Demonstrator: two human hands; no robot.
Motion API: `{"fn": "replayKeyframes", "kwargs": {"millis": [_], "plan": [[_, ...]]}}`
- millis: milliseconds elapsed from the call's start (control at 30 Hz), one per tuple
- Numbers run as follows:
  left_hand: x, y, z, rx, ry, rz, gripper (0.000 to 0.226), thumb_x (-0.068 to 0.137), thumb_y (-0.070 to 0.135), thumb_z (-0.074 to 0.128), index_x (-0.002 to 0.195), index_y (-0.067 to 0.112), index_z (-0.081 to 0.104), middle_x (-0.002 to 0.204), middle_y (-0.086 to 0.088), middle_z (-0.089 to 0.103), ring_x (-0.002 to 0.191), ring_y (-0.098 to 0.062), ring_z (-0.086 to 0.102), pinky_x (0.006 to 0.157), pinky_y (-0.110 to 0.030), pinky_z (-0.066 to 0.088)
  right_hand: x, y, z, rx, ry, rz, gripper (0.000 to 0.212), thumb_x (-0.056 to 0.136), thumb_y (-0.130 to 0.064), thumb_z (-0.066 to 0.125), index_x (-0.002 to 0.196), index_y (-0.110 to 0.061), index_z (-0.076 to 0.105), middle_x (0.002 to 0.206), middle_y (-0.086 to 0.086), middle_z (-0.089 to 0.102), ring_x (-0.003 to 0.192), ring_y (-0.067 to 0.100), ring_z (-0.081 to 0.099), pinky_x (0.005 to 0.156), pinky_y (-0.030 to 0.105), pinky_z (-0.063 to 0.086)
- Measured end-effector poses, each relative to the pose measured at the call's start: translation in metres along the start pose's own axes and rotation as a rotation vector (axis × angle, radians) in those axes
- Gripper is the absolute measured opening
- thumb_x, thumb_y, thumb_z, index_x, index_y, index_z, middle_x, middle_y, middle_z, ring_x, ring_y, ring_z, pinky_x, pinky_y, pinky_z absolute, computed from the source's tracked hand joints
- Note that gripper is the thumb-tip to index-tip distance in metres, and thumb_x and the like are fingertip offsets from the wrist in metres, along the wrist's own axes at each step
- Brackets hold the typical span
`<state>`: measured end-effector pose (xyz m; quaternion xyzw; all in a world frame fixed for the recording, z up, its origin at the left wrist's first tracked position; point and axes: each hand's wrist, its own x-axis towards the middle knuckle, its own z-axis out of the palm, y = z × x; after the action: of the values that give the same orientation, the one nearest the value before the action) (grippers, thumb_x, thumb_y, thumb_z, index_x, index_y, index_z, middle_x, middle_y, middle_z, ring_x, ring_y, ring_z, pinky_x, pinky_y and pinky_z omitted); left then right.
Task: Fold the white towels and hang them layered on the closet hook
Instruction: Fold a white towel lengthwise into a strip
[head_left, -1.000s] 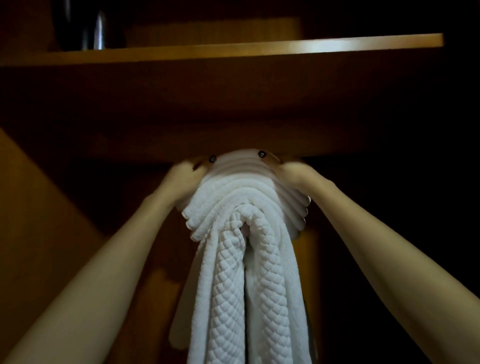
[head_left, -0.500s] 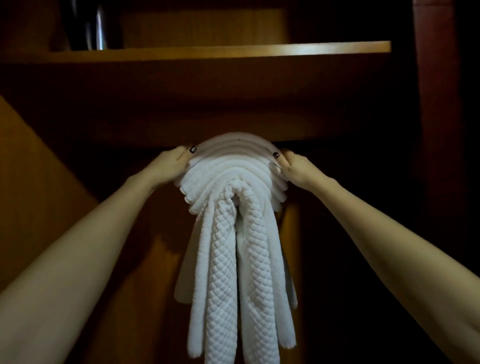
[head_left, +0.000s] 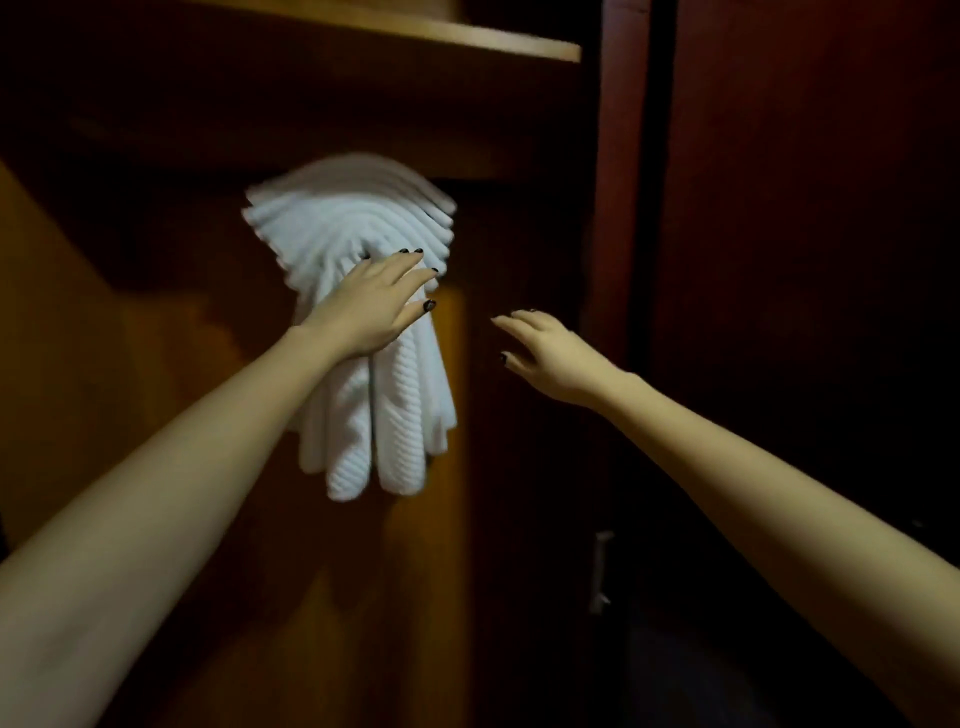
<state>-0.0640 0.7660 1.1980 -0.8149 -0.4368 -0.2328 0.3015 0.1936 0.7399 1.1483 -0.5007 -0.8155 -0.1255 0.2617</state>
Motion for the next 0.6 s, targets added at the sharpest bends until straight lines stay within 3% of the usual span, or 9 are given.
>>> {"fn": "replayKeyframes", "kwargs": {"millis": [267, 400, 600], "plan": [[-0.057, 0.213, 0.094, -0.221, -0.224, 0.275, 0.053, 0.103, 0.037, 0.039, 0.152, 0.021, 0.029, 0.16, -0.001, 0.024, 0.149, -0.017, 0.019, 0.117, -0.046, 0.019, -0.222, 0.072, 0.014, -0.025, -0.314, 0.461, 0.059, 0.102, -0.036, 0.047, 0.155, -0.025, 0.022, 0.162, 0.012, 0.017, 0.15, 0.03, 0.01, 0.119, 0.049, 0.023], [-0.081, 0.331, 0.139, -0.377, -0.293, 0.394, 0.055, 0.101, 0.041, 0.038, 0.153, 0.025, 0.026, 0.16, 0.001, 0.024, 0.149, -0.017, 0.015, 0.119, -0.046, 0.014, -0.334, 0.109, 0.014, -0.104, -0.408, 0.697, 0.06, 0.101, -0.036, 0.048, 0.155, -0.025, 0.022, 0.161, 0.011, 0.019, 0.149, 0.031, 0.013, 0.117, 0.05, 0.026], [-0.117, 0.504, 0.194, -0.486, -0.512, 0.746, 0.056, 0.102, 0.047, 0.031, 0.154, 0.029, 0.02, 0.162, 0.005, 0.018, 0.15, -0.015, 0.007, 0.12, -0.046, 0.006, -0.515, 0.144, 0.024, -0.061, -0.587, 1.002, 0.056, 0.101, -0.033, 0.046, 0.152, -0.019, 0.03, 0.155, 0.012, 0.031, 0.143, 0.032, 0.027, 0.112, 0.048, 0.034]]}}
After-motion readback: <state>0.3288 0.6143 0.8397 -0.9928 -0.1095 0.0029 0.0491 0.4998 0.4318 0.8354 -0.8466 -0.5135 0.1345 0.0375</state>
